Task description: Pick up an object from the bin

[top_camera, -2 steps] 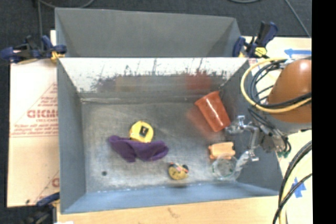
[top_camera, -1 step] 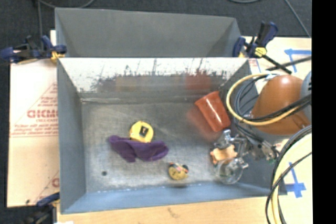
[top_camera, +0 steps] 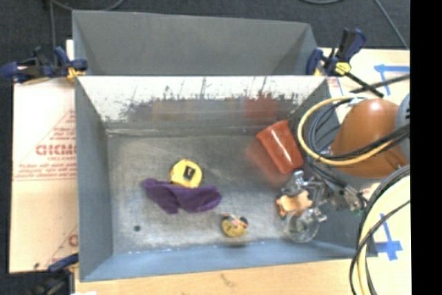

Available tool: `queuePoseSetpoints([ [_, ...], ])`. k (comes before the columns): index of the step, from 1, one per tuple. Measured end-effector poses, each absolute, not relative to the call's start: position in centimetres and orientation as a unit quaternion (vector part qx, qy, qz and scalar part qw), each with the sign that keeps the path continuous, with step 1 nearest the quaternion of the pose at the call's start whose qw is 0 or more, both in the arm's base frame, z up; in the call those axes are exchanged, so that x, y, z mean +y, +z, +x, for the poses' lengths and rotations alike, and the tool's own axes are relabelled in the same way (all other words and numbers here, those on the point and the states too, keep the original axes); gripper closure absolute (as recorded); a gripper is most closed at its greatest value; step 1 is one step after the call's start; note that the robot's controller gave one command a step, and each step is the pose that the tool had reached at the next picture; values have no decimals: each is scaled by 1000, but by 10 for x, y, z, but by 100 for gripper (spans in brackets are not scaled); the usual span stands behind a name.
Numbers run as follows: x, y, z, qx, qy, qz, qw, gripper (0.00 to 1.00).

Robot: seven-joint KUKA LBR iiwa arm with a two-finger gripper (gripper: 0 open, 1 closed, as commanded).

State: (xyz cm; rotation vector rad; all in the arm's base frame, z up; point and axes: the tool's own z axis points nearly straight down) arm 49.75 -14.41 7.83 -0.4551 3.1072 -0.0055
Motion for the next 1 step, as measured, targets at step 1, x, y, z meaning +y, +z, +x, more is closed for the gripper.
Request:
queuePoseSetpoints([
  [1, -130, 246, 499, 991, -2, -137, 4, 100],
])
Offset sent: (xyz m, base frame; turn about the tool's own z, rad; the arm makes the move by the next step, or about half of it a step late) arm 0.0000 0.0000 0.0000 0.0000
